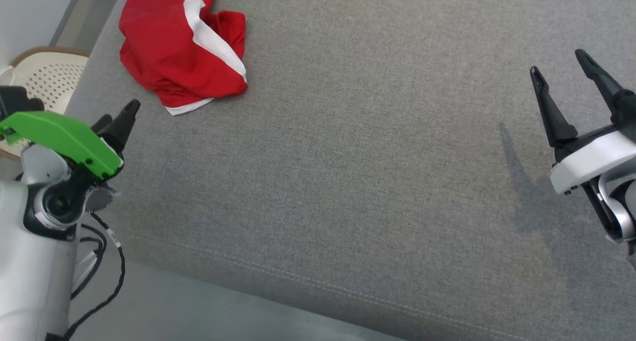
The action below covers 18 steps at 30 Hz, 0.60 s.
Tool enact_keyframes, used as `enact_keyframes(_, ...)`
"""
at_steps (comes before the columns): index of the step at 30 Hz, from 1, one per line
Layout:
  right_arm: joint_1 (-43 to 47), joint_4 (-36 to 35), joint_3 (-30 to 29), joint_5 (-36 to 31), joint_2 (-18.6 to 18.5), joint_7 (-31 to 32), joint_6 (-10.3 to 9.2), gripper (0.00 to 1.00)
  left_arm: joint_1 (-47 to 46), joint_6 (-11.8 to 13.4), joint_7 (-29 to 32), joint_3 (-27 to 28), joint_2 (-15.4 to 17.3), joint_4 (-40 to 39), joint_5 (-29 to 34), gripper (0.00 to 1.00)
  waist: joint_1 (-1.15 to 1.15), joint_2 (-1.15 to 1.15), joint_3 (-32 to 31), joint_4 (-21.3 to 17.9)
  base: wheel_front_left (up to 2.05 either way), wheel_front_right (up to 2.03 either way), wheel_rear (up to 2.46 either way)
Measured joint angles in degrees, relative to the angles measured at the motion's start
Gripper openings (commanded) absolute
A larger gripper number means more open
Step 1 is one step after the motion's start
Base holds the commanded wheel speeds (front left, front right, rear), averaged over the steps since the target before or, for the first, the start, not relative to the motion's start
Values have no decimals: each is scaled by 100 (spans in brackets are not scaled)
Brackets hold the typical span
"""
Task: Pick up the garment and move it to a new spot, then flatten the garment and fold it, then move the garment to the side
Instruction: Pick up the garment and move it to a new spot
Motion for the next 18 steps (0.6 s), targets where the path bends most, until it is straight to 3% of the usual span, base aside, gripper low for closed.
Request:
enact_keyframes(6,-318,-318,-38,-119,-153,235,0,100,-743,155,595,357,-108,423,-330,100,0,0,486,-83,0,0,0)
enact_keyframes(18,-899,-905,-310,-218,-377,588,-1,100,-1705,196,656,948,-37,1118,-347,100,1,0,1454,-381,0,0,0)
